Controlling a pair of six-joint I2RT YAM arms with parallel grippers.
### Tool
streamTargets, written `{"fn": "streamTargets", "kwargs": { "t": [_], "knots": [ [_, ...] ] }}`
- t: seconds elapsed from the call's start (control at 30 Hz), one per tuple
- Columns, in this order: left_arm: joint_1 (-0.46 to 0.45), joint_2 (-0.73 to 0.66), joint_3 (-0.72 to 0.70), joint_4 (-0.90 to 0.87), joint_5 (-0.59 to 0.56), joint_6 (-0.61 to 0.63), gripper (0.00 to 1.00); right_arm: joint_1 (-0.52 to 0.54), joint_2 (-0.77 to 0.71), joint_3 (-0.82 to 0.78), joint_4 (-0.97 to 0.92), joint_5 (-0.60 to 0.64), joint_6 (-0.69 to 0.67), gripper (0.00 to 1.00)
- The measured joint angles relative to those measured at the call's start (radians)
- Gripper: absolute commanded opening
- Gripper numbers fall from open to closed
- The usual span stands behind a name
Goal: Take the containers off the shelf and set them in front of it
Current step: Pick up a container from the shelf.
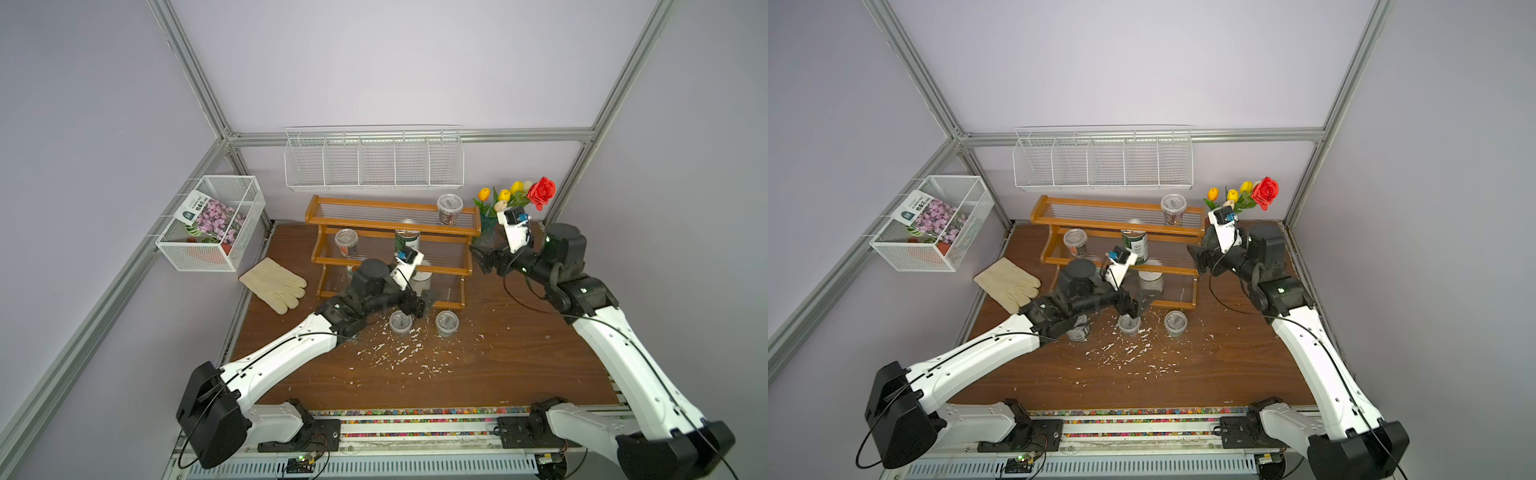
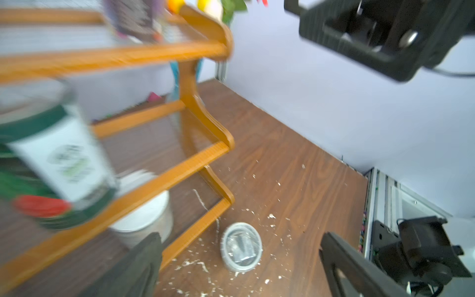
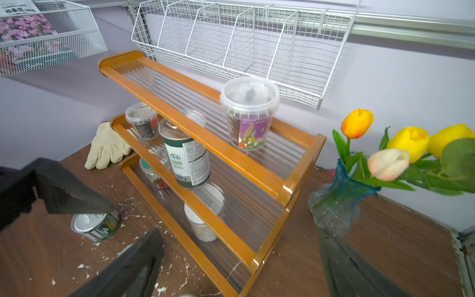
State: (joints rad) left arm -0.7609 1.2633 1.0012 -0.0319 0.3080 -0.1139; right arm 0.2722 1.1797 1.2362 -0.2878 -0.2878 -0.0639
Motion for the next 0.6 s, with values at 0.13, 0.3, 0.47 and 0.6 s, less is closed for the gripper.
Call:
{"fn": "streamTargets", "kwargs": {
  "t": [0.13,0.3,0.47,0.6],
  "knots": [
    [0.152,-0.048,0.002,0.017,0.111,-0.038,0.99,0.027,0.108,0.079,0.047,0.037,0.000,0.98],
    [0.286,-0.065,-0.004,0.142,0.193,-0.134,0.99,0.046,0.226,0.173,0.088,0.077,0.001,0.98],
    [0.312,-0.061,-0.004,0.222,0.229,-0.186,0.99,0.050,0.322,0.236,0.127,0.085,0.010,0.98],
    [0.318,-0.055,-0.005,0.259,0.244,-0.212,0.99,0.052,0.380,0.280,0.145,0.082,0.012,0.98]
  ]
}}
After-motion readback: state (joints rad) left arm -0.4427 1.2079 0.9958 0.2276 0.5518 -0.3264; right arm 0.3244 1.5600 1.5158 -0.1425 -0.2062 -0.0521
